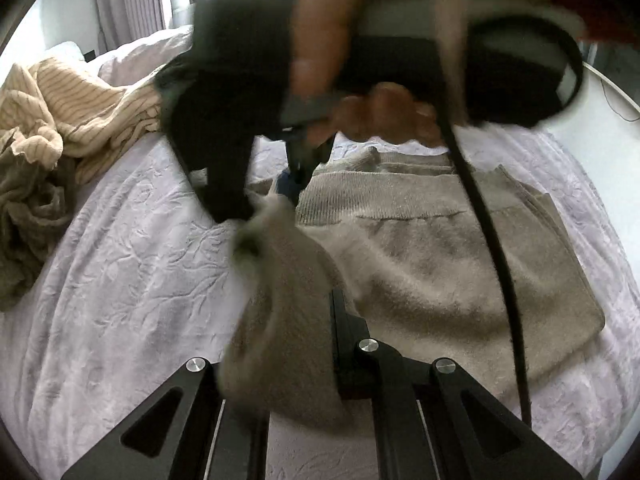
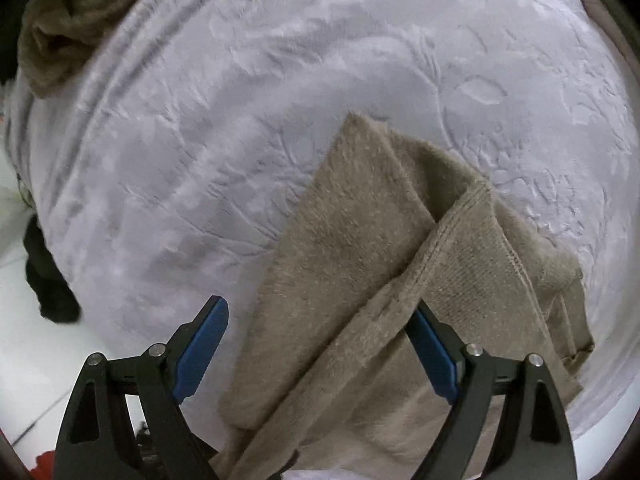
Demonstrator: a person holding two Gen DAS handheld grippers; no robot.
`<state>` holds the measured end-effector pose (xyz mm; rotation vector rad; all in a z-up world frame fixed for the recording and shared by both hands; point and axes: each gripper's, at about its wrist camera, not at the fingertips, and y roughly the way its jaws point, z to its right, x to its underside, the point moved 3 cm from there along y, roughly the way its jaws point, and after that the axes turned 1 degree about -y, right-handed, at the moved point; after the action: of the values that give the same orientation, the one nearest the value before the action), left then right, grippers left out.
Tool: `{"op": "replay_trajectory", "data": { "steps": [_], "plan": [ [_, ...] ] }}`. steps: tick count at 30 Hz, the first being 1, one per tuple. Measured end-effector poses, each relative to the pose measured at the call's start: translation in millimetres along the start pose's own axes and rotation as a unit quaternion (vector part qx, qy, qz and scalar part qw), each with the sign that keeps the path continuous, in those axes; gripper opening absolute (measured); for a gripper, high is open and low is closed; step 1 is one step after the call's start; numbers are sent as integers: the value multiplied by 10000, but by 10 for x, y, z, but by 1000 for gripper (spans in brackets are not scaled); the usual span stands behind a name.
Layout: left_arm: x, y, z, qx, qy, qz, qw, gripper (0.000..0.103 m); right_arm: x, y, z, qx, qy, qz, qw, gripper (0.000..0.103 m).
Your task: Fold small clothes
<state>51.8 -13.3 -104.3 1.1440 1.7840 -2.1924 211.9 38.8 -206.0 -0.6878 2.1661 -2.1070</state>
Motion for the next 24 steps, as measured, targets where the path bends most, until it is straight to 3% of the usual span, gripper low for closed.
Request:
{"op": "replay_trajectory", "data": {
  "steps": [1,2,3,6,11,18,24],
  "plan": [
    [-29,-34,25,12,30,43,10000,9,11,14,21,120,-53,31,9999,47],
    [-61,-64,48,15,72,83,9999,9,23,20,51,243,-62,81,9997,29],
    [-103,-116,90,45,146,152,9998,8,63,-1,112,187,8,181,9997,20],
    [-252,-315,306,212,427,372,9982,9,265,-230,336,-506,369,813,9947,18],
    [-469,-548,828,524,1001,641,9915,9,861,-739,815,-1434,793,1840,9692,18],
    [-552,-628,1786,979,2002,805,9715,9,1898,-1243,1544,-1847,1264,3080,9247,18],
    [-303,-328,2582,1358,2735,488,9510,8,2881,-1093,2307,-2098,2166,3634,8815,18]
  ]
}}
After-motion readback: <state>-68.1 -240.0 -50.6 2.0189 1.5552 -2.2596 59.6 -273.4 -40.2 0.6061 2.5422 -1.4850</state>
